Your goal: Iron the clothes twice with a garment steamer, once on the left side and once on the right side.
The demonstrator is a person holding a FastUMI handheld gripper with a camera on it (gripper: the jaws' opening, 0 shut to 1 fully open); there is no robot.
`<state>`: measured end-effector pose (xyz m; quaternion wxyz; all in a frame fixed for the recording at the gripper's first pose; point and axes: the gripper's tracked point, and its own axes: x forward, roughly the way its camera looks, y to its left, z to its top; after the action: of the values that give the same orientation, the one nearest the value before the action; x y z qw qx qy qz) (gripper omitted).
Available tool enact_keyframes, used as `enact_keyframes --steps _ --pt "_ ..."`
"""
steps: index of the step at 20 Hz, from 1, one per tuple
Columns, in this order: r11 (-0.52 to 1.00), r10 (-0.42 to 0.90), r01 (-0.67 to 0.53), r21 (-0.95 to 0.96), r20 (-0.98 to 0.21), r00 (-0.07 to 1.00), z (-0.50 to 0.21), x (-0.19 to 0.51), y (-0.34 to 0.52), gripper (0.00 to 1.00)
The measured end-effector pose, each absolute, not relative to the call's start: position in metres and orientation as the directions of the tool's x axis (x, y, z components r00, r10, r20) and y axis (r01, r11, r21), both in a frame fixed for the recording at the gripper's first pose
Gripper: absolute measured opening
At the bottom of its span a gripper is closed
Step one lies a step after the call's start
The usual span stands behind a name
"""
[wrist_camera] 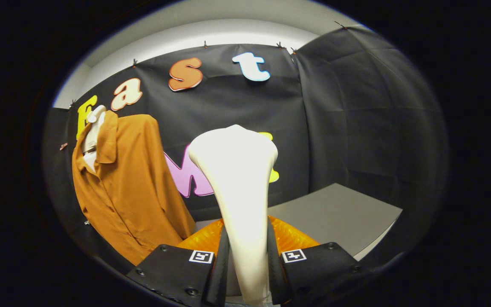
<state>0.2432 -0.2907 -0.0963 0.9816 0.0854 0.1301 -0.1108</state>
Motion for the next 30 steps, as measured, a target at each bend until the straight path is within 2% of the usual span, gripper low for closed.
enact_keyframes --steps 8,14,30 --pt "0.981 -0.119 0.156 0.119 -0.271 0.955 -0.089 0.254 -0.167 0.43" --pt "0.985 -0.126 0.152 0.076 -0.273 0.954 -0.092 0.267 -0.100 0.43" --pt "0.980 -0.191 0.199 -0.023 -0.404 0.895 -0.145 0.312 -0.070 0.44"
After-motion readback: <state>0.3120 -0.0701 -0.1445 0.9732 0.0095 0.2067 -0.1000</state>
